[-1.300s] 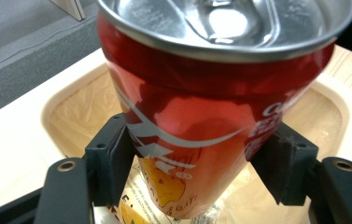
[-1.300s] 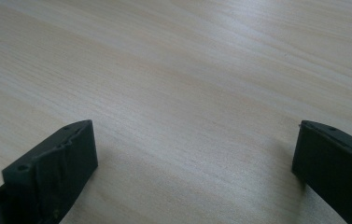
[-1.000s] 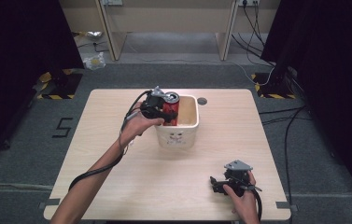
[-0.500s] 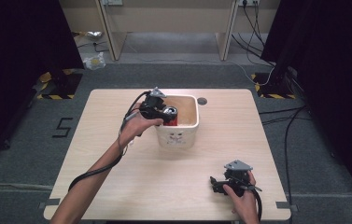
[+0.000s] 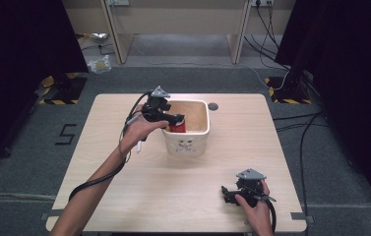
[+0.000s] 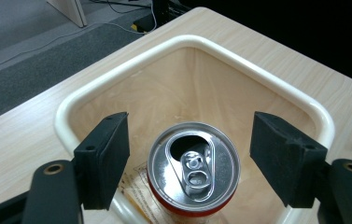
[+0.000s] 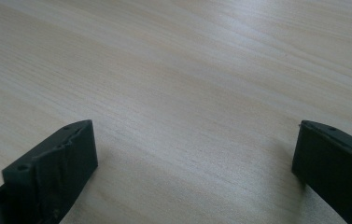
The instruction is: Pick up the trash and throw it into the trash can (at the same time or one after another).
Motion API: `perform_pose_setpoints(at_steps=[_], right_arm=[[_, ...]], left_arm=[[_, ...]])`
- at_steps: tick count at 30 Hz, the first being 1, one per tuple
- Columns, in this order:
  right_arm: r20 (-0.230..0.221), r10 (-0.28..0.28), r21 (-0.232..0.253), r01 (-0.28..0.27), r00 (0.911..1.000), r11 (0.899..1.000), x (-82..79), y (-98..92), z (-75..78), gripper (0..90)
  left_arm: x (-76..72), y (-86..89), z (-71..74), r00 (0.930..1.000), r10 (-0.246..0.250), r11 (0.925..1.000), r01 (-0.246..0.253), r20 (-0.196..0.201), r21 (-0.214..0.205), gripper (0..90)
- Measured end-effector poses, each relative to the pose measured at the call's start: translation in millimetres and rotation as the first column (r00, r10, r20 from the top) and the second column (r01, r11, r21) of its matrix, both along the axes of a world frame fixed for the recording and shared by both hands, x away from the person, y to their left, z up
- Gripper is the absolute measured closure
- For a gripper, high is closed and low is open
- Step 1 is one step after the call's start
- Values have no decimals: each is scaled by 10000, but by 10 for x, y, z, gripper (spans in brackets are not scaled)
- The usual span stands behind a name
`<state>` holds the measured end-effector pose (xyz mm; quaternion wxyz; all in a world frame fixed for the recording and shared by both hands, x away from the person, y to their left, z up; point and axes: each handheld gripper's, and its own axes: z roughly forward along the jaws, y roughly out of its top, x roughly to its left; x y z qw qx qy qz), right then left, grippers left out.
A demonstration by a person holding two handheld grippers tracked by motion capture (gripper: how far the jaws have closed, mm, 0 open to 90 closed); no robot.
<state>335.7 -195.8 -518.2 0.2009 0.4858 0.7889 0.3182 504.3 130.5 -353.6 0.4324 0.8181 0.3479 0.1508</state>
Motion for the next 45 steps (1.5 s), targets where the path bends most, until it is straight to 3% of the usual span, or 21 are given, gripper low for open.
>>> perform_pose_setpoints(at_steps=[12, 21, 27, 32, 36, 45], right_arm=[[-12, -5, 6, 5, 10000, 10000, -1, 1, 0, 2], [-1, 2, -6, -2, 10000, 10000, 0, 0, 0, 2], [-2, 1, -17, -1, 10000, 10000, 0, -1, -1, 2], [-3, -1, -16, 1, 10000, 10000, 0, -1, -1, 2], [-3, 1, -17, -1, 10000, 10000, 0, -1, -1, 2], [2, 1, -16, -1, 10000, 10000, 0, -1, -1, 2]], left_arm=[[2, 349, 166, 9980, 598, 9981, -596, 218, -128, 279], [67, 694, 98, 9912, 1320, 9905, -1317, 58, -408, 280], [110, 877, -11, 9840, 1778, 9827, -1780, -78, -508, 287], [178, 985, -208, 9740, 2252, 9739, -2258, -264, -230, 296], [210, 1029, -361, 9691, 2412, 9699, -2426, -511, -224, 304], [248, 1094, -618, 9572, 2823, 9590, -2832, -631, -61, 317]])
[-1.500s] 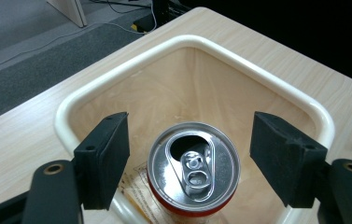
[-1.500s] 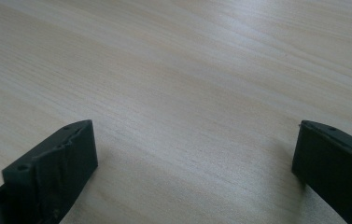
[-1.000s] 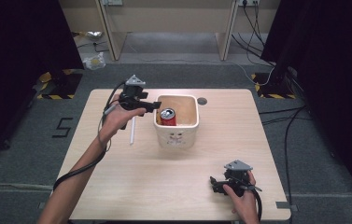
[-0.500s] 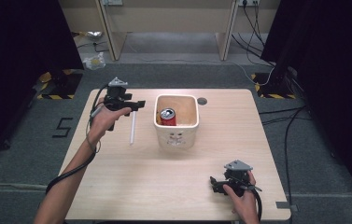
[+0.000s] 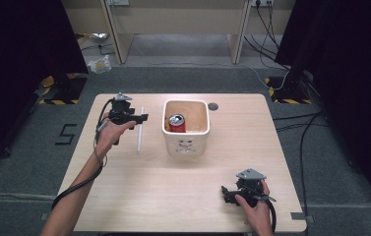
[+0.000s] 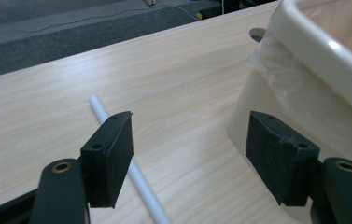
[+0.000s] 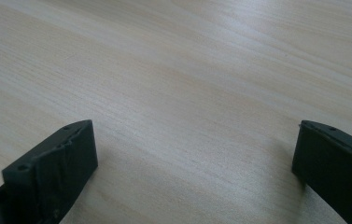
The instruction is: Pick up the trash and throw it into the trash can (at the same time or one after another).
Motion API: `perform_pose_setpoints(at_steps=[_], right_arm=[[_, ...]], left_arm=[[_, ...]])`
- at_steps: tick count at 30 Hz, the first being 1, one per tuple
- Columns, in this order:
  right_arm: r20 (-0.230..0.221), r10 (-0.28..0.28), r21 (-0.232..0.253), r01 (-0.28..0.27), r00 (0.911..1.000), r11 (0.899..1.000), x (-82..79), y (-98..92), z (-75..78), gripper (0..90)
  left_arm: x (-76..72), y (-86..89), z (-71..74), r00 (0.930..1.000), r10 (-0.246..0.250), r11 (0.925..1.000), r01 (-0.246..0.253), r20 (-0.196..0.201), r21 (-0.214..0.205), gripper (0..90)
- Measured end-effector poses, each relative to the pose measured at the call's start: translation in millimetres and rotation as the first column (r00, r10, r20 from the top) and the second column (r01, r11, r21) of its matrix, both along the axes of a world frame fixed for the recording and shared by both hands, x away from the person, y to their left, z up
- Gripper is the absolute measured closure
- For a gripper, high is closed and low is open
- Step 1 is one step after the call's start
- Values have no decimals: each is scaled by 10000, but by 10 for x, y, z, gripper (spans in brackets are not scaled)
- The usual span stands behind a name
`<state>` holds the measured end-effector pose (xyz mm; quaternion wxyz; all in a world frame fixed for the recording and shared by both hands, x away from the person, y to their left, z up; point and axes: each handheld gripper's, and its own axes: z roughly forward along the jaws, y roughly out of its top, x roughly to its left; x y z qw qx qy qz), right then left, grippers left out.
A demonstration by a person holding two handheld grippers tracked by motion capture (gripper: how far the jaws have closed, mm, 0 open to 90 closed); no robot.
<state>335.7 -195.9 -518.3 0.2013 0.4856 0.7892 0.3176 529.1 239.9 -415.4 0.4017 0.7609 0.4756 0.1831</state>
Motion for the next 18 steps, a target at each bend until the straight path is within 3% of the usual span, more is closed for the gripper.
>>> perform_pose_setpoints(at_steps=[10, 18], right_arm=[[0, 2, -3, -2, 10000, 10000, 0, 0, 0, 2], [-1, 1, 0, -1, 10000, 10000, 0, 0, 0, 2]], left_arm=[[79, 40, -340, 9981, 449, 9989, -442, -429, 157, 346], [117, 31, -527, 9958, 659, 9974, -639, -642, 326, 365]])
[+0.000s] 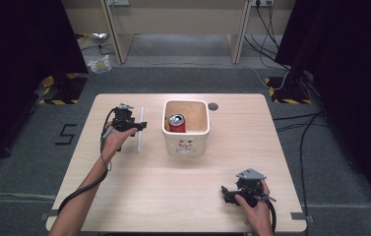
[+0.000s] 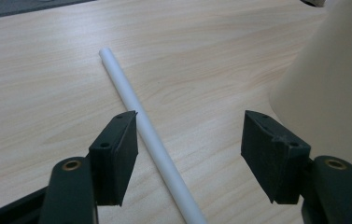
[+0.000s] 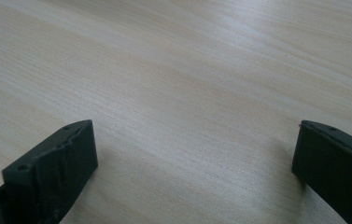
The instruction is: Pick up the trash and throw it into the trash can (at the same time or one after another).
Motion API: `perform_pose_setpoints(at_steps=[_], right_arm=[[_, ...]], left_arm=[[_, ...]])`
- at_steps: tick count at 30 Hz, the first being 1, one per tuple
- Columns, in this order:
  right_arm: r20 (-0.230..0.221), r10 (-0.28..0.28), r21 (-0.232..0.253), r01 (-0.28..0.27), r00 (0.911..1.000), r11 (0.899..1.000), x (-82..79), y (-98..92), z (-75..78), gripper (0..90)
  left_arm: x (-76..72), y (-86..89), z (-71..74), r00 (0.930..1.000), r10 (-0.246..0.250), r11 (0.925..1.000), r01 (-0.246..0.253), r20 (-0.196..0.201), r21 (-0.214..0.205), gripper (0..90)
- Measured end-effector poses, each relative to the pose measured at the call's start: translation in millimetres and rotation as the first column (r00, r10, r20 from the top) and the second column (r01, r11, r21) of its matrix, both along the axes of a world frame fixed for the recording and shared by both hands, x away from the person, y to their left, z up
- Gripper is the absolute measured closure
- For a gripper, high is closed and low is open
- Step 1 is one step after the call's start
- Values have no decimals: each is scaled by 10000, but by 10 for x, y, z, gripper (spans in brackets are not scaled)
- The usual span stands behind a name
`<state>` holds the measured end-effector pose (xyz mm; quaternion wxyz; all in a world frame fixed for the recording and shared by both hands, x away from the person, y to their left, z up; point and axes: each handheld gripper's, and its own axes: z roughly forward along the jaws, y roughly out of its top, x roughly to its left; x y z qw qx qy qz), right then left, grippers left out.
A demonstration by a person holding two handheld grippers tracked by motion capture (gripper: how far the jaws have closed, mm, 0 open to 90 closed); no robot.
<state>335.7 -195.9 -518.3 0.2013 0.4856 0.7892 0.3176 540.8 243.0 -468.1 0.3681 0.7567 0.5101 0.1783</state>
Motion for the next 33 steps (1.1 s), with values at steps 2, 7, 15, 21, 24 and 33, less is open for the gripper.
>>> perform_pose_setpoints(at_steps=[2, 7, 15, 21, 24, 33], right_arm=[[-3, -1, -2, 1, 10000, 10000, 0, 0, 0, 2], [3, 3, -3, -3, 10000, 10000, 0, 0, 0, 2], [-2, -2, 1, 2, 10000, 10000, 0, 0, 0, 2], [4, 4, -5, -4, 10000, 10000, 0, 0, 0, 2], [27, 33, -13, -33, 10000, 10000, 1, 0, -1, 2], [14, 35, -6, -35, 10000, 10000, 0, 1, -1, 2]], left_arm=[[10, -5, -44, 10000, 18, 10000, -18, -75, 60, 382], [47, -2, -144, 9998, 185, 9989, -181, -89, 423, 441], [80, -31, -261, 9987, 344, 9975, -319, -378, 633, 477], [101, -43, -349, 9972, 422, 9967, -378, -619, 715, 515], [105, -52, -381, 9963, 495, 9959, -439, -704, 789, 529], [97, -76, -377, 9974, 418, 9936, -354, -582, 1077, 663]])
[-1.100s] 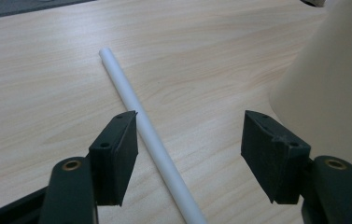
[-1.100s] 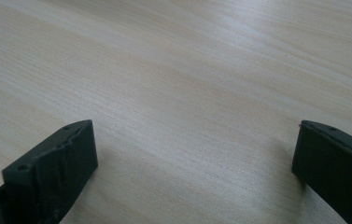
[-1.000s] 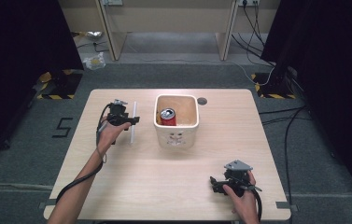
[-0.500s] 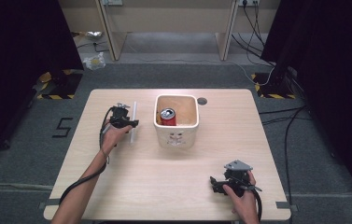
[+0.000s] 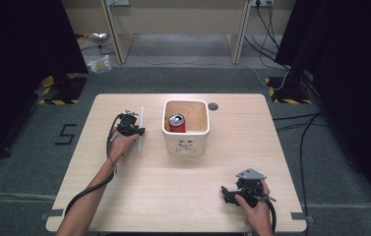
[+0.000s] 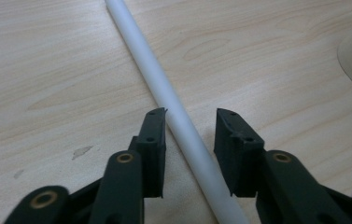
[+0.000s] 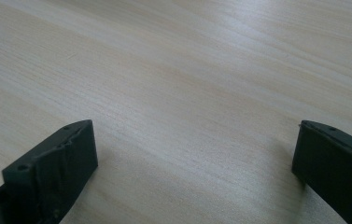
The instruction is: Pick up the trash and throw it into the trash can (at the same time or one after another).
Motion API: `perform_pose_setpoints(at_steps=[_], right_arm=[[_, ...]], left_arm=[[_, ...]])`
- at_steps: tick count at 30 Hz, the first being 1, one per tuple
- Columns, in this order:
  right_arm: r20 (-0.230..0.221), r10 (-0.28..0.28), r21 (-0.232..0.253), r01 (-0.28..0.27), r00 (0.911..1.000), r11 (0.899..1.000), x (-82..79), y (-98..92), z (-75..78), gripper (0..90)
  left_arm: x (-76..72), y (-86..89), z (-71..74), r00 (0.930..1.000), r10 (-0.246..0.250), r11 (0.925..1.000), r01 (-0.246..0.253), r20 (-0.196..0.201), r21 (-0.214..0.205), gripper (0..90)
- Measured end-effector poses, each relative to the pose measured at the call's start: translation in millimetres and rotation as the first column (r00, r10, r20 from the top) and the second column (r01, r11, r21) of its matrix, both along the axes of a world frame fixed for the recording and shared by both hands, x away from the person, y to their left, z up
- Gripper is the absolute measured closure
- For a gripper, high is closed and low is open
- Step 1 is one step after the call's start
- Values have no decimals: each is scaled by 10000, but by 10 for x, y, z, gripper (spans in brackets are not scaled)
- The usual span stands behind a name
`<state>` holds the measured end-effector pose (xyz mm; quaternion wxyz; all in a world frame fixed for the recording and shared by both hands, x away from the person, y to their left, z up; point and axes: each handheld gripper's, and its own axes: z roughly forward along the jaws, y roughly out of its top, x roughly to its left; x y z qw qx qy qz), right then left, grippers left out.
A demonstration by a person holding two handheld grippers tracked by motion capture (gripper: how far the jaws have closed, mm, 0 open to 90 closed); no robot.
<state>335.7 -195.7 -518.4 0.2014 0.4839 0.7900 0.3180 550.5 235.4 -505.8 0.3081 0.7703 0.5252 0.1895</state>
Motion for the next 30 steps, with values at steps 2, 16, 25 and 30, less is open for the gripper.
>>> perform_pose_setpoints(at_steps=[2, 16, 25, 30], right_arm=[[0, -8, 9, 8, 10000, 10000, 0, 1, 0, 2], [13, 13, -14, -13, 10000, 10000, 1, -2, 0, 2], [-4, -3, 2, 3, 10000, 10000, 0, 0, 0, 2], [10, 11, -12, -11, 10000, 10000, 1, -1, 0, 2]], left_arm=[[-5, -12, 3, 10000, -54, 10000, 54, -8, 22, 706], [-17, 16, 58, 9997, -186, 9995, 189, 128, -247, 791], [-68, 81, 297, 9980, -502, 9951, 532, 379, -832, 791], [-113, 69, 487, 9950, -839, 9904, 892, 540, -1055, 791]])
